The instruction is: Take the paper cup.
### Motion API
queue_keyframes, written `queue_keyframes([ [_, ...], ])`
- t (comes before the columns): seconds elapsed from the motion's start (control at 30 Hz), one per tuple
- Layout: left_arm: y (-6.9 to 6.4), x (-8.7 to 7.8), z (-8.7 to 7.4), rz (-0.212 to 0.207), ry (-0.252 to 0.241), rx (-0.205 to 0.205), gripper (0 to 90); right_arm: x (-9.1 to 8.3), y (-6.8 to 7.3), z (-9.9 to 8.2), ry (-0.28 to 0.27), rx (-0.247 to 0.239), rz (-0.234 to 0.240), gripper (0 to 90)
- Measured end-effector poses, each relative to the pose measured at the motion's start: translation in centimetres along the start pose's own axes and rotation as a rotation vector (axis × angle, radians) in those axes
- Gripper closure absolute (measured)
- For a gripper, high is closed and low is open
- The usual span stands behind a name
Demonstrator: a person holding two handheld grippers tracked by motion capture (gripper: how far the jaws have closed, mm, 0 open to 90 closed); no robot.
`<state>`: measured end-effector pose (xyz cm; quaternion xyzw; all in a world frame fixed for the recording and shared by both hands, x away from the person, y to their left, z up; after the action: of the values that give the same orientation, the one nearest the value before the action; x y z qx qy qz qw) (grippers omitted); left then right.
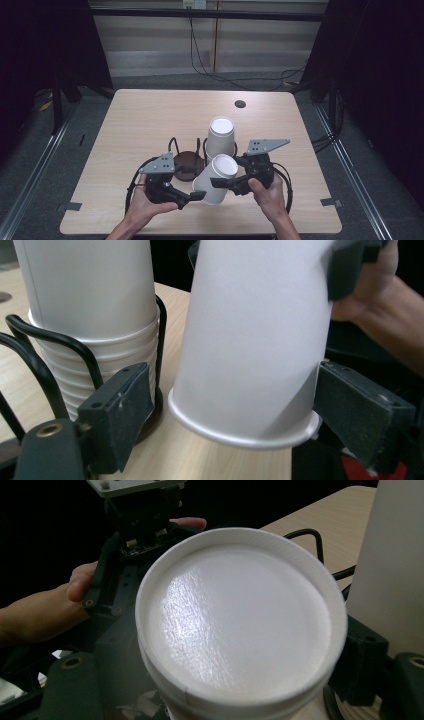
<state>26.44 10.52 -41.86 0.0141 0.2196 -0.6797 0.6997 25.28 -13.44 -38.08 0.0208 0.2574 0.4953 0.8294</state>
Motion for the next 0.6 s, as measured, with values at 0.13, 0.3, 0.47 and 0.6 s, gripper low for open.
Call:
queue_keyframes([
  [0.13,0.0,0.3,-0.3,-0.020,0.001,0.003,15.5,0.4,0.1,-0.1,0.005,-0.001,0.007,23.8],
  [0.3,-0.2,0.9,-0.5,-0.034,0.026,0.022,15.0,1.0,0.3,-0.1,0.010,-0.002,0.015,23.8],
  [0.47,-0.2,1.3,-0.7,-0.039,0.032,0.024,12.3,1.3,0.5,-0.1,0.005,0.001,0.022,23.9],
  [0.6,-0.2,1.7,-0.8,-0.045,0.038,0.016,11.4,1.7,0.5,-0.2,0.008,0.003,0.030,23.9],
])
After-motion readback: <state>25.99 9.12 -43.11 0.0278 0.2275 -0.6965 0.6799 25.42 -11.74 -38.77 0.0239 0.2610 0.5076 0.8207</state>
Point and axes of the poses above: each handheld gripper's, and its own axes: x roughly forward along the jaws, z roughly out of its top, y roughly to its left, the point moved 2 cm from there along x, roughly forward along the jaws, and after that the axes turned 7 degrees about -z, right-handed, at the moved point
